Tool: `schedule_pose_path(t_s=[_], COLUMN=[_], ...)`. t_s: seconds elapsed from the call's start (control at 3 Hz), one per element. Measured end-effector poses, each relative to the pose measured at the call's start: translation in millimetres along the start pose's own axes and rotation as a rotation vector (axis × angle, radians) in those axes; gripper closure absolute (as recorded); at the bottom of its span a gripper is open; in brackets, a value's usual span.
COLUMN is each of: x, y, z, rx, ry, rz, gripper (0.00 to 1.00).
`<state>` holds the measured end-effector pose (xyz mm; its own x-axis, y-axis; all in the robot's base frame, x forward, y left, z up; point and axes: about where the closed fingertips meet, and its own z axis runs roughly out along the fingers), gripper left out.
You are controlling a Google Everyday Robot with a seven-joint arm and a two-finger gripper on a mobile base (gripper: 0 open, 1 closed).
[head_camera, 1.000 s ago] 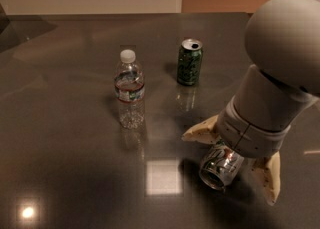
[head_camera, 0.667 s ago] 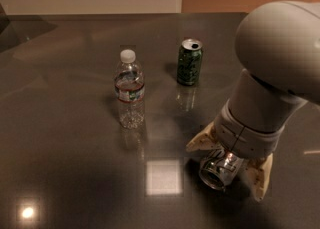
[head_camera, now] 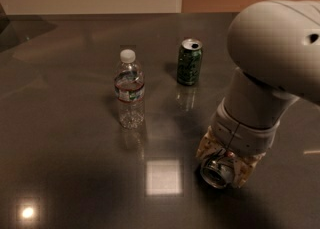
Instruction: Place 7up can upright
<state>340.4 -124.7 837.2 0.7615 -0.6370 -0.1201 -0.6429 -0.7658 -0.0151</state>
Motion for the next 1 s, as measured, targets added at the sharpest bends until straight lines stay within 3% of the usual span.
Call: schedule_pose_path(t_s=[0.33,0.67,1.0], x=[-0.1,-1.0,0.0], y=[-3.1,-9.2,-20.8], z=[-13.8,-39.9,-68.8], rx=[0.019,0.065,0.133], ry=[-0.03,-0.111,-0.245], rz=[0.05,0.147,0.258], gripper=[0.87,1.0,1.0])
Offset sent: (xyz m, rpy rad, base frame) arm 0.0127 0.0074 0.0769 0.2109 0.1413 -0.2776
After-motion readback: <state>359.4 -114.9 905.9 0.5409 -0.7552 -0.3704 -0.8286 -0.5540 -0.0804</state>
